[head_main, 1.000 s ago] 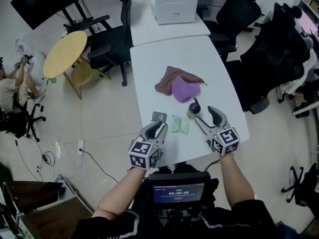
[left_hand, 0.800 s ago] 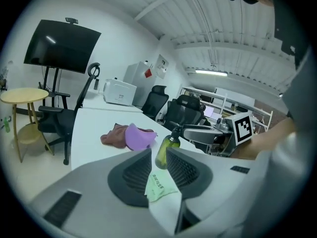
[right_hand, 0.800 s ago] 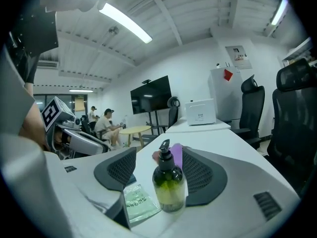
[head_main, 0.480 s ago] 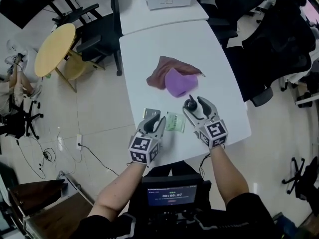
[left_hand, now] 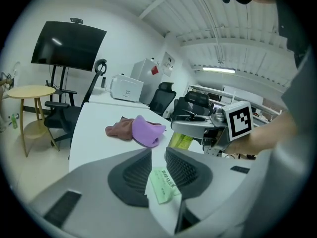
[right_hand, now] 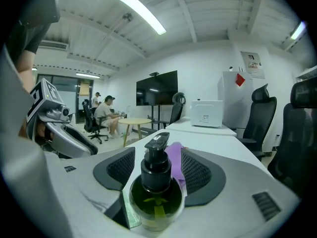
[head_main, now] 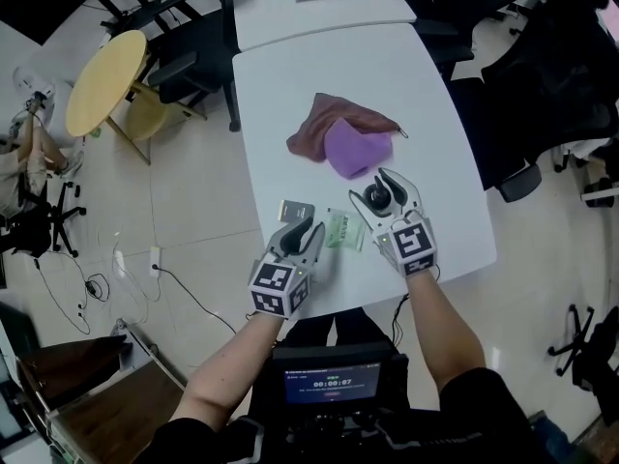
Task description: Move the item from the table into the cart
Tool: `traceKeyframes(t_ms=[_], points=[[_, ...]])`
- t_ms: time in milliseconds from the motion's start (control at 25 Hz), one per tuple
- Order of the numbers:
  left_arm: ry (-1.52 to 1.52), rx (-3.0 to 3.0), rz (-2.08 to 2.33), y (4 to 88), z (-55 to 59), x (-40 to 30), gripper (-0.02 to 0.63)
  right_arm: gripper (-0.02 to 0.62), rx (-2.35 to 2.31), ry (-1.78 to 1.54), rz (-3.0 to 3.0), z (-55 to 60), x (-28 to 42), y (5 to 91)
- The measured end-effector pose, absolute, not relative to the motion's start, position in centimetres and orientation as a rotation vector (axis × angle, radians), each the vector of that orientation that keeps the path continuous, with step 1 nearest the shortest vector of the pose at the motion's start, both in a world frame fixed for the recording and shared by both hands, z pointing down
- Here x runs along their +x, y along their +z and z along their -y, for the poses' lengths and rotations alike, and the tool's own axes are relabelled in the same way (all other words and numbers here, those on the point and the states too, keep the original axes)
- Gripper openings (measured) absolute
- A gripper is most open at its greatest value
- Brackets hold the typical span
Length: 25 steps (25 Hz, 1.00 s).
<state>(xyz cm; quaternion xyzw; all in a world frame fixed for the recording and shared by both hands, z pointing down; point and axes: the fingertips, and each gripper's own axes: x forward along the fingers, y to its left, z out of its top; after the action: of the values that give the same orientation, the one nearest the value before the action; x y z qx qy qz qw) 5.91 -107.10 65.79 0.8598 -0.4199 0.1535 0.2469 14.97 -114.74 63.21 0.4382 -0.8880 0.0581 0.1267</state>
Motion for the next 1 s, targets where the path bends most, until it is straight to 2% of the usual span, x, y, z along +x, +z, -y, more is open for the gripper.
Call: traceKeyframes(t_ms=[80,120,200,1000], points=[[0.417,2.336,1.15,66.1,106.9,5.8,0.106,0.293,1.268,0.158,2.603,114.9,14.8,63.1],[0.417,2.33,1.152,66.3,106.7,5.7,0.106,0.24,1.265,0.153,2.606,114.9,14.8,63.1],[0.419,2.326,1.151,66.4,106.4,5.6,0.106,0.186,1.267,0.15,2.607,115.0,15.0,63.2],[0.39,2.314,1.166,65.4,105.6,4.6,0.106,0.129,1.397,0.124,2.637,113.9,16.1,60.4]])
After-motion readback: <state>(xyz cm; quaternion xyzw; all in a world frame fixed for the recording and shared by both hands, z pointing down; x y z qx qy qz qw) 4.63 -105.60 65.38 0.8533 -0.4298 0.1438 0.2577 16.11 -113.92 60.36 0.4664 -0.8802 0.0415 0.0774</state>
